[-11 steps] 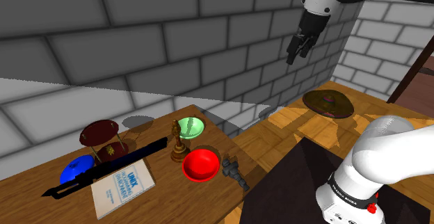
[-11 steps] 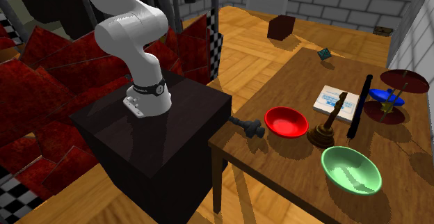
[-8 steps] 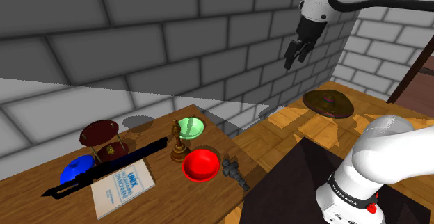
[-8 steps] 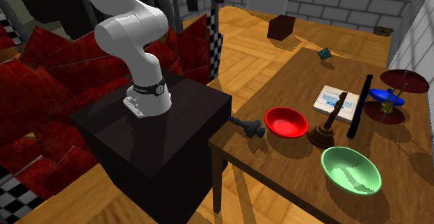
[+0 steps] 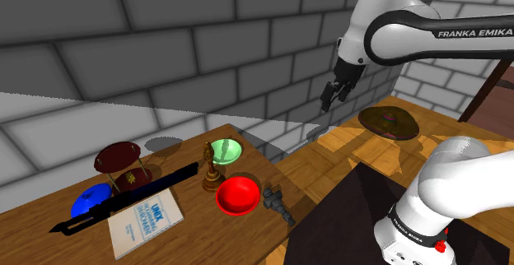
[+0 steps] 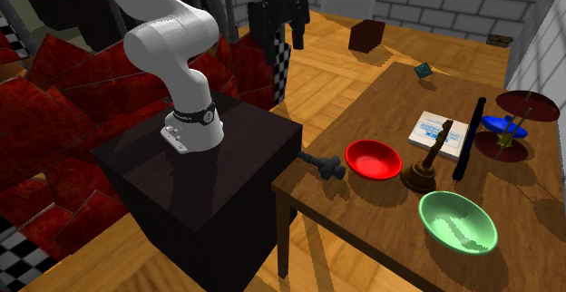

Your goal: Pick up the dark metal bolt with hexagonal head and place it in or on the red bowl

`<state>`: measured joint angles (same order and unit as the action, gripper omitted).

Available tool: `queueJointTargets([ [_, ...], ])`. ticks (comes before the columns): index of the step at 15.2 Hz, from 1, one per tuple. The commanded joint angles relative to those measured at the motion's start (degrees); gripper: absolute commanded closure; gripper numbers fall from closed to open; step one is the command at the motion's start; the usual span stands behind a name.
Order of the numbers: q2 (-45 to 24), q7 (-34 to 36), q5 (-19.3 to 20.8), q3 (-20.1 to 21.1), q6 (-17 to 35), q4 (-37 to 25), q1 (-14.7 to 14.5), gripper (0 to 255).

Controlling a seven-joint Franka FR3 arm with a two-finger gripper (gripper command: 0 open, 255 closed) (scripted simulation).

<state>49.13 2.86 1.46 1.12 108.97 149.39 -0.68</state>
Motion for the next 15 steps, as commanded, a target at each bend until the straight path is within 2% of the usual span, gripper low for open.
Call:
queueJointTargets([
  [1,-0.5,1.6,-0.8,1.4,3.8,3.4,-0.6,0],
  [8,-5.8,6.9,-3.4,6.1,17.7,12.6,-2.8,0],
  [15,-18.3,13.3,-5.3,11.9,34.8,17.7,-4.5,0],
])
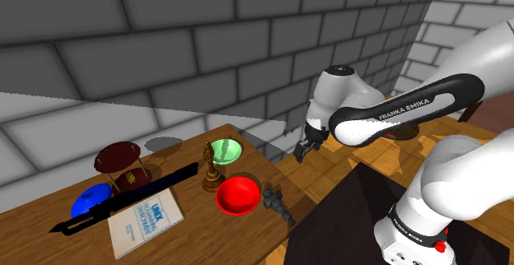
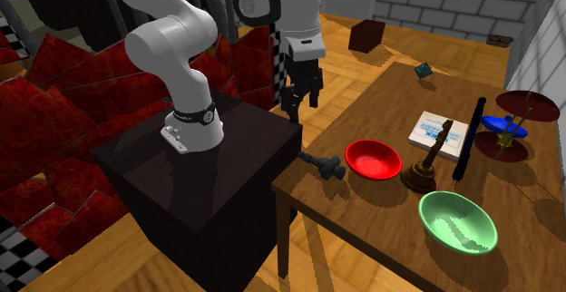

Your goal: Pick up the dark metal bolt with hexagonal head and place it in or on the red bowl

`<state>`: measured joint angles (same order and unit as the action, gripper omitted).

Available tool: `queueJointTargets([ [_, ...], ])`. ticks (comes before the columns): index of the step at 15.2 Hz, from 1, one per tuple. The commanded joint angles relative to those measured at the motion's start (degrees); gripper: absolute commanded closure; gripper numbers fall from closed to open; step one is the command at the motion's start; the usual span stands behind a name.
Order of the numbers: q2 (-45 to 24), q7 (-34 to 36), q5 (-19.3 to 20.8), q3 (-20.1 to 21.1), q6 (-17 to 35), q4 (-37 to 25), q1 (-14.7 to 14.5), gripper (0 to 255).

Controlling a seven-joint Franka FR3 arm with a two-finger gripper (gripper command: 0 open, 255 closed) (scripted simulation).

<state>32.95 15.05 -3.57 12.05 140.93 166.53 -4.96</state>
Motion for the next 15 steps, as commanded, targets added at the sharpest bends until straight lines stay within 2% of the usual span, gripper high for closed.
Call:
queueJointTargets([
  [1,-4.6,2.2,-0.2,1.9,5.5,0.9,-0.2,0],
  [5,-15.5,7.8,1.8,6.7,16.2,1.1,1.5,0],
  [7,-21.5,12.5,5.7,10.1,21.4,0.4,4.3,0],
  [8,-24.7,16.0,9.4,12.3,23.8,-0.1,6.6,0],
  [9,-28.0,21.1,15.1,14.7,25.9,-0.8,9.7,0],
  [10,-31.5,28.5,24.2,16.3,27.6,-1.9,12.9,0],
  [11,-35.4,37.9,35.7,16.1,28.5,-3.6,14.5,0],
  [12,-39.2,47.2,46.8,14.3,28.8,-5.8,14.3,0],
  [13,-42.6,54.5,54.9,10.3,29.0,-7.9,11.0,0],
  [15,-48.7,65.8,66.3,2.9,29.9,-12.0,3.7,0],
])
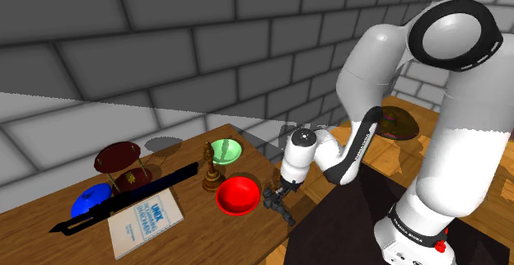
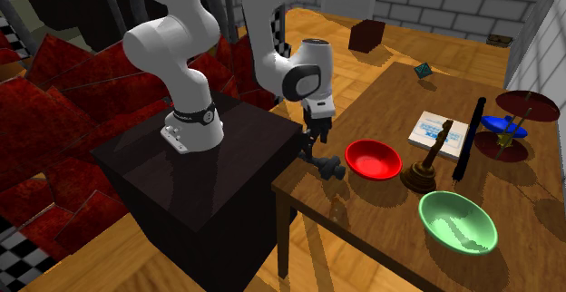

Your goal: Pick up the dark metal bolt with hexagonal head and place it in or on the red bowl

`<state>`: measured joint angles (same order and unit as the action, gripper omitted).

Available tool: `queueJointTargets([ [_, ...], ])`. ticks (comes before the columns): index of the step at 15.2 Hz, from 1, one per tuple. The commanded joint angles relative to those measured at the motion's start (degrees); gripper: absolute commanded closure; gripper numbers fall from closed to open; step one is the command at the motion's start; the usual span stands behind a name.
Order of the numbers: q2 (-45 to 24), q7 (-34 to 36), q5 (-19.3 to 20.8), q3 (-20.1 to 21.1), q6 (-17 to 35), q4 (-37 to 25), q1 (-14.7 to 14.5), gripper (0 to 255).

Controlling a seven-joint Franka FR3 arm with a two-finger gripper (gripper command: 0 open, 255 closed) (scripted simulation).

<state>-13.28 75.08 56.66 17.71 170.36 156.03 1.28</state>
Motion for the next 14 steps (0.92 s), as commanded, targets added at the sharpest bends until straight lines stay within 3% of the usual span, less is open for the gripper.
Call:
queueJointTargets([
  [1,-5.3,10.7,10.6,-5.4,0.9,-3.5,-5.5,0],
  [3,-10.2,18.4,17.4,-8.9,1.7,-7.2,-9.7,0],
  [10,-18.0,30.7,30.0,-14.0,3.6,-13.4,-14.0,0],
  [14,-18.6,31.7,31.1,-14.2,3.7,-13.9,-14.1,0],
])
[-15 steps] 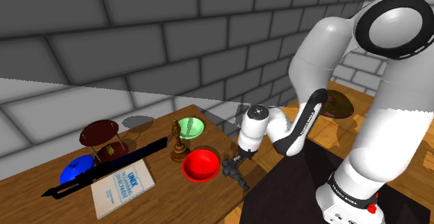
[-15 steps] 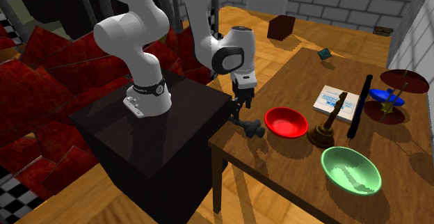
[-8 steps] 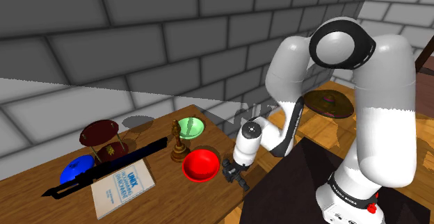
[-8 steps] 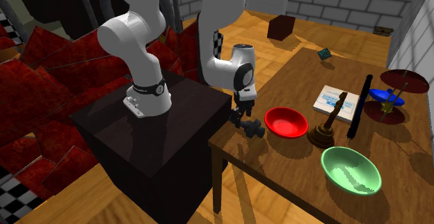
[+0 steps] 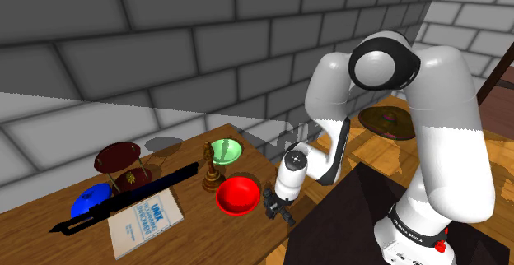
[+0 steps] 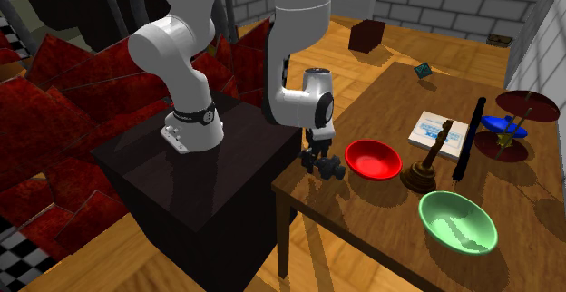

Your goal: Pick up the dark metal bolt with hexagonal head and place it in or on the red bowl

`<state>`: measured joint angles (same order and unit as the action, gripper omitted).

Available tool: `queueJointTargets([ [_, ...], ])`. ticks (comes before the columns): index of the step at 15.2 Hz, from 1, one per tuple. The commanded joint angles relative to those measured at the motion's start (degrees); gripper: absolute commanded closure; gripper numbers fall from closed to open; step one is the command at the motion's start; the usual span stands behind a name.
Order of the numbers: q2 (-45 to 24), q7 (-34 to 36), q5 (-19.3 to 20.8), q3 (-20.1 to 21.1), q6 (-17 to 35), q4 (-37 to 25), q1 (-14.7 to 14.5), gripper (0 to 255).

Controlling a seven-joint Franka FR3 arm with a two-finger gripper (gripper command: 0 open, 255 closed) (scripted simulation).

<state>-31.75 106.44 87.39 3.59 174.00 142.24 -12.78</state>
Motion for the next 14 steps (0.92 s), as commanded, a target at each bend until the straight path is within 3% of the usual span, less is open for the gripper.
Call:
queueJointTargets([
  [1,-0.1,0.3,0.3,-0.1,0.0,-0.1,-0.1,0],
  [4,-0.1,0.3,0.3,-0.1,0.0,-0.1,-0.1,0],
  [5,-0.1,0.3,0.3,-0.1,0.0,-0.1,-0.1,255],
  [14,-0.1,0.3,0.2,-0.3,0.2,-0.1,-0.4,255],
])
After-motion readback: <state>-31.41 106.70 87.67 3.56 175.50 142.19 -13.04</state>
